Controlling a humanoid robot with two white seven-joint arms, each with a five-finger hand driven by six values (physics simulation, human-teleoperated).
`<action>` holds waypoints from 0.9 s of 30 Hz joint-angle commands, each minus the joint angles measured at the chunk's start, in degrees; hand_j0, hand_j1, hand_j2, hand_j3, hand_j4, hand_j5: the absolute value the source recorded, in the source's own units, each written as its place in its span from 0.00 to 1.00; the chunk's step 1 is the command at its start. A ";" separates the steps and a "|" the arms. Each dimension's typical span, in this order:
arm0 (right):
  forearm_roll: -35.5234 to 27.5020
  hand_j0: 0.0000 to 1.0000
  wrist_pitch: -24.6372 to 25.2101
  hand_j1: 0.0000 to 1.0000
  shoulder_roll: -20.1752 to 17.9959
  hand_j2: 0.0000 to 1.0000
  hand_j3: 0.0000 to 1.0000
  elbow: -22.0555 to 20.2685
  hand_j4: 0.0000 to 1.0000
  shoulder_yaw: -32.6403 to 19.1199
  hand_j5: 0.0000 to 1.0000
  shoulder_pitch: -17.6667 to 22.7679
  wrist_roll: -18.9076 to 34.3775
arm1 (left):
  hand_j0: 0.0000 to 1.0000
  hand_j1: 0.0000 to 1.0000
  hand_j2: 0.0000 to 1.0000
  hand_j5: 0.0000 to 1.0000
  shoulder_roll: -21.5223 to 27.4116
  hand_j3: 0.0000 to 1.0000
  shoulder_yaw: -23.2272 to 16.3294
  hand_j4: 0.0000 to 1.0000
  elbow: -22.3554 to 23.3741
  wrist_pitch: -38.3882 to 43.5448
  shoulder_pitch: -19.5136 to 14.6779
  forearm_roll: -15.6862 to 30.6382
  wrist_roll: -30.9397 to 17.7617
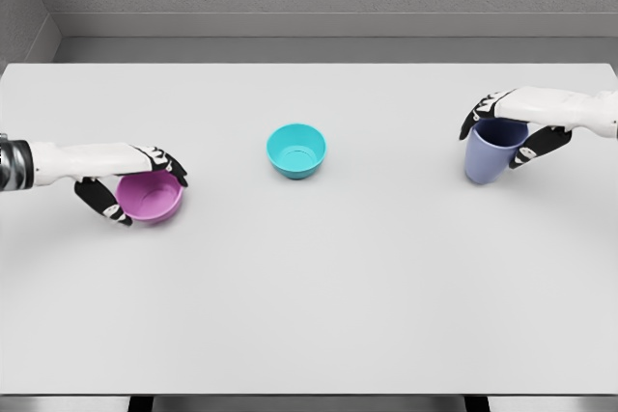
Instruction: Stacking bowl and cup with both arms
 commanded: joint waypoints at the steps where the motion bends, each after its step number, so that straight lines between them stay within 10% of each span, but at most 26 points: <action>1: -0.47 0.59 0.17 0.59 -0.06 0.59 0.59 -0.02 0.59 -0.13 0.59 0.00 -0.09 | 0.62 0.62 0.62 0.62 -1.12 0.62 0.17 0.62 0.08 0.01 -0.09 0.36 0.05; 27: -0.91 0.55 0.17 0.55 0.73 0.55 0.55 -3.54 0.55 -0.48 0.55 -2.02 -0.27 | 0.63 0.63 0.63 0.63 -6.39 0.63 4.13 0.63 2.19 0.01 -1.76 2.03 0.14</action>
